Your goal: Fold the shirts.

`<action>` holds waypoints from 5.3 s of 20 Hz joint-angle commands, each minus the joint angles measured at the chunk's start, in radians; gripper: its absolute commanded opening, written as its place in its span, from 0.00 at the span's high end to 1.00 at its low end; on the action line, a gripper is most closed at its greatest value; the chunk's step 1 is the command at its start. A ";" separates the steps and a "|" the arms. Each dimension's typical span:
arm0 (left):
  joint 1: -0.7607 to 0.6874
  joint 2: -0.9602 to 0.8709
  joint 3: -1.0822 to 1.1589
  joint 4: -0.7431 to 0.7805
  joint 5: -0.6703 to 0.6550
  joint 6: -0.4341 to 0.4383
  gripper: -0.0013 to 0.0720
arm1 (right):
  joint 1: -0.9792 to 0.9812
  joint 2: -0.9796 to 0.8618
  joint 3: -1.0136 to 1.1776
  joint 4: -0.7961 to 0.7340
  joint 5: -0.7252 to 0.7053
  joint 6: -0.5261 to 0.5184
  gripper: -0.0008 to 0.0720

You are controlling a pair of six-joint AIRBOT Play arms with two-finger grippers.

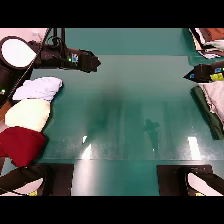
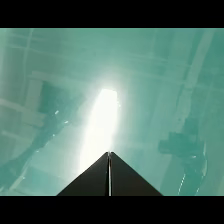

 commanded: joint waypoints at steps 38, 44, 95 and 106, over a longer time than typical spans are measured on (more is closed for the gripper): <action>0.564 -0.261 -0.248 0.562 0.033 -0.200 0.96 | 0.005 0.000 0.000 0.030 -0.089 0.001 0.97; 0.561 -0.064 -0.037 0.542 -0.053 -0.169 0.95 | 0.005 0.001 0.064 0.031 -0.113 0.001 0.97; 0.156 -0.362 -0.109 -0.109 -0.020 0.081 0.96 | 0.005 0.001 0.050 -0.002 0.169 0.002 0.97; 0.203 -0.311 -0.107 -0.043 -0.036 0.080 0.95 | 0.161 0.000 -0.796 0.459 -0.285 -0.087 0.34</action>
